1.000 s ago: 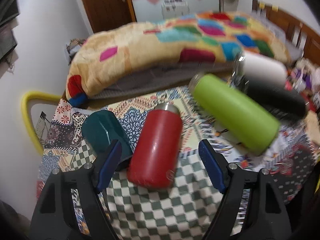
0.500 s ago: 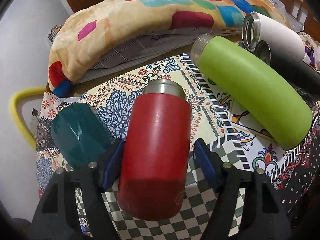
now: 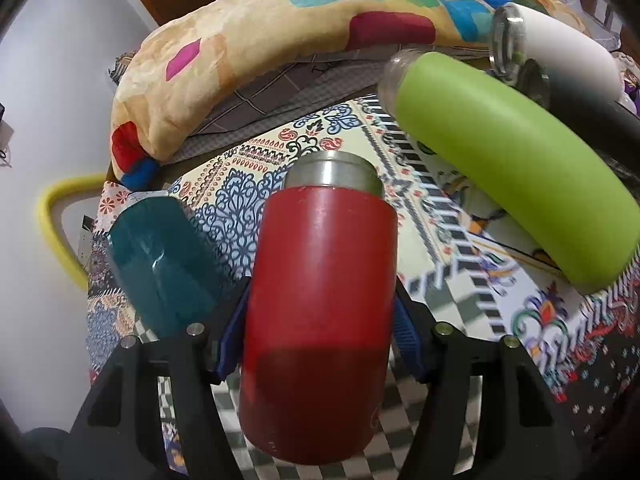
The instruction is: Flip cup upright
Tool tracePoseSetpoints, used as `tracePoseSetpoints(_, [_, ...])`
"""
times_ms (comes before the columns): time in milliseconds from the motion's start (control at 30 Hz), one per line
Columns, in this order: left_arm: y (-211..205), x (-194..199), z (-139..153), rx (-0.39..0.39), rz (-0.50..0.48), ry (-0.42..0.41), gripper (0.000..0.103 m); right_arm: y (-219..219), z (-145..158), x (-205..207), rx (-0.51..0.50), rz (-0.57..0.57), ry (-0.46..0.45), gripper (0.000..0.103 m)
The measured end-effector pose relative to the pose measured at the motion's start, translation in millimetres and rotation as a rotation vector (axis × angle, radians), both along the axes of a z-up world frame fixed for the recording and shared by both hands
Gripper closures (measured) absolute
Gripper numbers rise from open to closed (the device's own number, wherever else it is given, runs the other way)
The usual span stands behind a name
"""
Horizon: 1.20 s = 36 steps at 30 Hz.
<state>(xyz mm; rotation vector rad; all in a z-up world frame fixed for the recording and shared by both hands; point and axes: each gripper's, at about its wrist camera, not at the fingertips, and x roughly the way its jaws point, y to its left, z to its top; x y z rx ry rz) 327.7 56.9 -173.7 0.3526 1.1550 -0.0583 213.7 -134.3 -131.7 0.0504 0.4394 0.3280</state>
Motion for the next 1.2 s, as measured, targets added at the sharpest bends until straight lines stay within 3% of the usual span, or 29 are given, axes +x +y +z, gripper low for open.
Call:
tracePoseSetpoints(433, [-59, -89, 29, -0.048, -0.149, 0.058, 0.04, -15, 24, -37, 0.012, -0.007, -0.047, 0.0])
tracePoseSetpoints(800, [-102, -108, 2, -0.086, -0.219, 0.148, 0.041, -21, 20, -47, 0.007, -0.015, -0.028, 0.0])
tracePoseSetpoints(1100, [-90, -105, 4, -0.145, -0.213, 0.109, 0.04, -8, 5, -39, -0.019, 0.013, 0.024, 0.0])
tracePoseSetpoints(1200, [-76, -109, 22, -0.173, -0.214, 0.053, 0.032, -3, 5, -37, -0.021, 0.026, 0.033, 0.0])
